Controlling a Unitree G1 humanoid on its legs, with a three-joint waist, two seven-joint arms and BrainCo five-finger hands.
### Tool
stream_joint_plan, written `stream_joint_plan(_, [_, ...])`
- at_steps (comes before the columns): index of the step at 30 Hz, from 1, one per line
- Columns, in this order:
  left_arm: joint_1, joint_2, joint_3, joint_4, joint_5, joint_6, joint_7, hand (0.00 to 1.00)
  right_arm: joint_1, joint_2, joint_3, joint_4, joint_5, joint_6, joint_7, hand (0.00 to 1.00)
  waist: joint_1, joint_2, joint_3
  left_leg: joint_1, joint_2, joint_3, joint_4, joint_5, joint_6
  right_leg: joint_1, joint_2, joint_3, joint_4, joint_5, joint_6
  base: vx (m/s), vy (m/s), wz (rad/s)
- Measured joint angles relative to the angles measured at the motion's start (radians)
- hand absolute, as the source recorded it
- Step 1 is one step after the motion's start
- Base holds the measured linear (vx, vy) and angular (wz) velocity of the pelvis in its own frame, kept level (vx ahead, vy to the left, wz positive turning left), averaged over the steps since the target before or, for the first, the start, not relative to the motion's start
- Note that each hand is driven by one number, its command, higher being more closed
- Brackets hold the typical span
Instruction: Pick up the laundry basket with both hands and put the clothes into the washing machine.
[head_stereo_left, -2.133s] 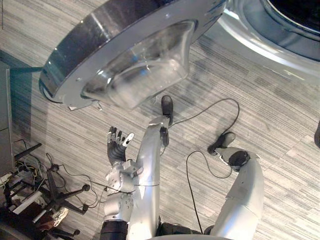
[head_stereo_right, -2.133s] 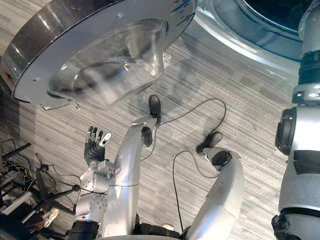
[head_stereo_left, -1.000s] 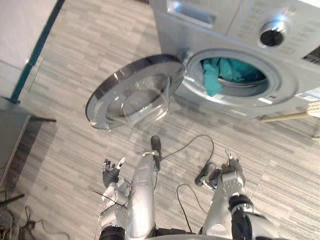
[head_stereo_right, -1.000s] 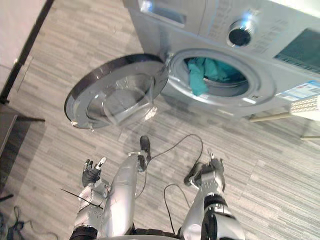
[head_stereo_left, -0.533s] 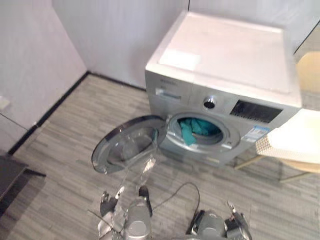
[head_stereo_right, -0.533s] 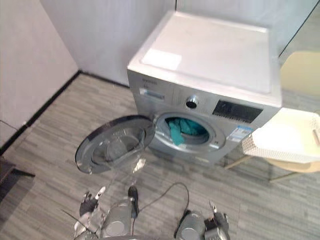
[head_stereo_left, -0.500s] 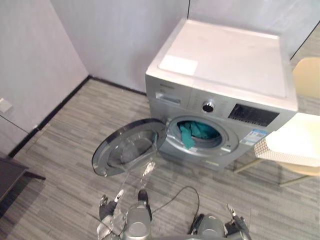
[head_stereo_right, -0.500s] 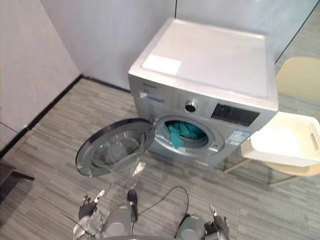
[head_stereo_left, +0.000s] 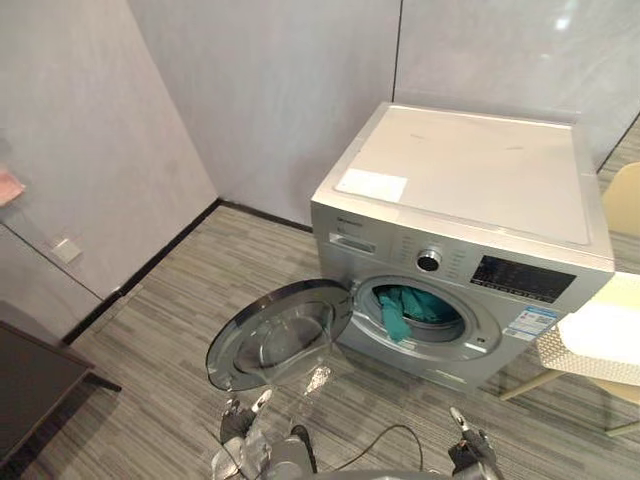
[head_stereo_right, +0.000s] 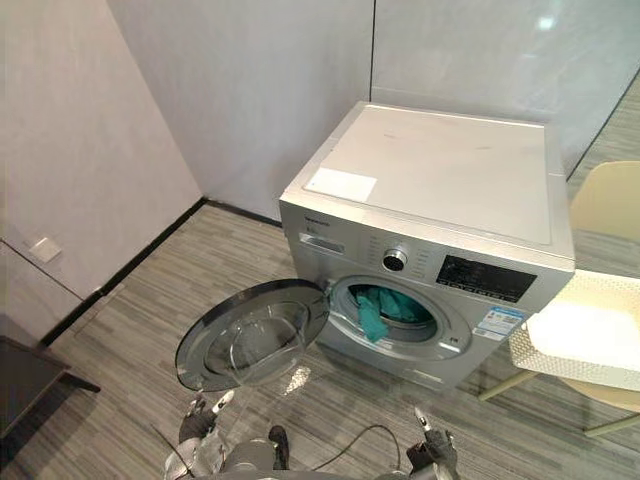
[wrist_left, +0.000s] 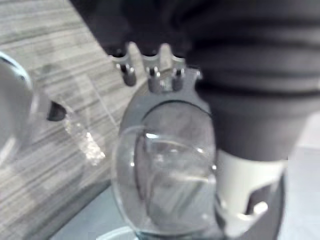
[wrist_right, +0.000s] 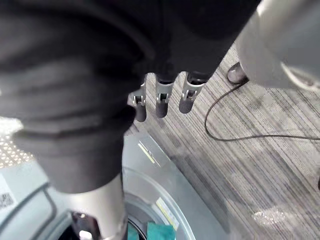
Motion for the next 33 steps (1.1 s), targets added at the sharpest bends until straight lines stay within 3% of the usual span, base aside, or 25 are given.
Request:
stream_joint_plan(2, [0.0, 0.001, -0.011, -0.062, 0.0, 0.0, 0.001, 0.0, -0.018, 0.001, -0.025, 0.025, 0.004, 0.0, 0.0, 0.0, -0.012, 0.015, -0.002, 0.035, -0.006, -0.002, 0.033, -0.088, -0.022, 0.034, -0.003, -0.029, -0.017, 0.042, 0.038, 0.11, 0.067, 0.15])
stream_joint_plan(4, [0.0, 0.005, -0.018, -0.114, 0.0, -0.001, 0.0, 0.0, -0.015, 0.001, -0.041, 0.033, 0.02, 0.001, 0.0, 0.0, -0.026, 0.012, -0.018, 0.103, -0.03, -0.004, -0.111, -0.064, -0.031, 0.045, 0.01, -0.022, -0.04, 0.043, 0.041, 0.07, 0.018, 0.16])
stream_joint_plan(5, [-0.006, 0.01, -0.038, -0.144, 0.001, -0.002, -0.001, 0.0, -0.014, 0.001, -0.048, 0.041, 0.023, 0.004, -0.002, 0.0, -0.04, 0.005, -0.036, 0.122, -0.053, -0.008, -0.215, -0.006, -0.022, 0.033, 0.013, -0.022, -0.069, 0.049, 0.034, 0.05, 0.004, 0.18])
stream_joint_plan(7, [-0.03, 0.013, -0.063, -0.176, 0.008, -0.002, -0.007, 0.0, -0.017, -0.001, -0.065, 0.05, 0.034, 0.014, -0.002, 0.0, -0.043, 0.018, -0.045, 0.139, -0.066, -0.016, -0.309, 0.042, -0.018, 0.021, 0.016, -0.031, -0.091, 0.063, 0.042, 0.04, 0.017, 0.16])
stream_joint_plan(12, [-0.064, 0.062, -0.085, -0.203, 0.019, -0.004, -0.02, 0.0, -0.032, 0.001, -0.053, 0.112, 0.057, 0.03, -0.002, 0.0, -0.042, -0.011, -0.042, 0.139, -0.085, -0.035, -0.309, 0.041, -0.017, 0.051, 0.021, -0.031, -0.144, 0.071, 0.035, 0.04, 0.007, 0.09])
stream_joint_plan(22, [0.008, 0.073, -0.136, -0.202, 0.018, -0.006, -0.048, 0.0, -0.056, -0.008, 0.037, 0.121, 0.018, 0.042, 0.003, 0.0, -0.04, -0.013, -0.042, 0.14, -0.072, -0.024, -0.316, 0.033, -0.019, 0.041, 0.033, -0.005, -0.151, 0.066, 0.028, -0.01, -0.017, -0.06])
stream_joint_plan(25, [0.037, 0.072, -0.137, -0.191, 0.018, -0.004, -0.066, 0.0, -0.056, -0.011, 0.044, 0.126, 0.016, 0.042, 0.003, 0.0, -0.04, -0.027, -0.039, 0.139, -0.083, 0.001, -0.315, 0.02, -0.012, 0.009, 0.008, 0.02, -0.117, 0.053, 0.028, 0.03, 0.015, -0.21])
stream_joint_plan(26, [0.043, 0.072, -0.139, -0.19, 0.018, -0.002, -0.068, 0.0, -0.05, -0.012, 0.036, 0.126, 0.016, 0.042, 0.003, 0.0, -0.043, -0.042, -0.033, 0.143, -0.1, 0.002, -0.315, 0.005, -0.004, -0.001, -0.022, 0.019, -0.079, 0.038, 0.028, 0.07, 0.068, 0.03])
stream_joint_plan(28, [0.048, 0.071, -0.165, -0.191, 0.019, -0.002, -0.074, 0.0, -0.026, -0.017, 0.002, 0.128, 0.017, 0.042, 0.003, 0.0, -0.04, -0.056, -0.036, 0.153, -0.13, 0.001, -0.315, -0.012, -0.006, -0.014, -0.074, 0.022, 0.014, 0.029, 0.017, 0.12, 0.093, 0.24])
stream_joint_plan(29, [0.049, 0.063, -0.182, -0.189, 0.019, 0.0, -0.088, 0.0, 0.002, -0.019, -0.012, 0.121, 0.019, 0.037, 0.005, 0.0, -0.043, -0.062, -0.033, 0.174, -0.146, -0.013, -0.313, -0.019, 0.003, -0.065, -0.133, 0.05, 0.191, 0.078, -0.024, 0.15, 0.127, 0.47])
stream_joint_plan(31, [0.065, 0.062, -0.195, -0.192, 0.02, 0.0, -0.088, 0.0, 0.024, -0.018, -0.026, 0.092, 0.02, 0.035, 0.011, 0.0, -0.038, -0.075, -0.029, 0.218, -0.143, -0.018, -0.309, -0.04, 0.008, -0.139, -0.168, 0.127, 0.379, 0.152, -0.142, 0.16, 0.12, 0.24])
stream_joint_plan(32, [0.073, 0.062, -0.196, -0.193, 0.021, 0.001, -0.088, 0.0, 0.031, -0.015, -0.025, 0.086, 0.023, 0.035, 0.013, 0.0, -0.038, -0.082, -0.028, 0.233, -0.133, -0.018, -0.309, -0.052, 0.013, -0.161, -0.173, 0.161, 0.428, 0.188, -0.158, 0.15, 0.024, -0.12])
stream_joint_plan(33, [0.088, 0.062, -0.191, -0.196, 0.03, 0.002, -0.088, 0.0, 0.032, 0.002, -0.026, 0.069, 0.041, 0.028, 0.018, 0.0, -0.039, -0.082, -0.026, 0.258, -0.118, -0.023, -0.309, -0.07, 0.021, -0.213, -0.168, 0.231, 0.516, 0.22, -0.128, 0.12, -0.035, -0.18])
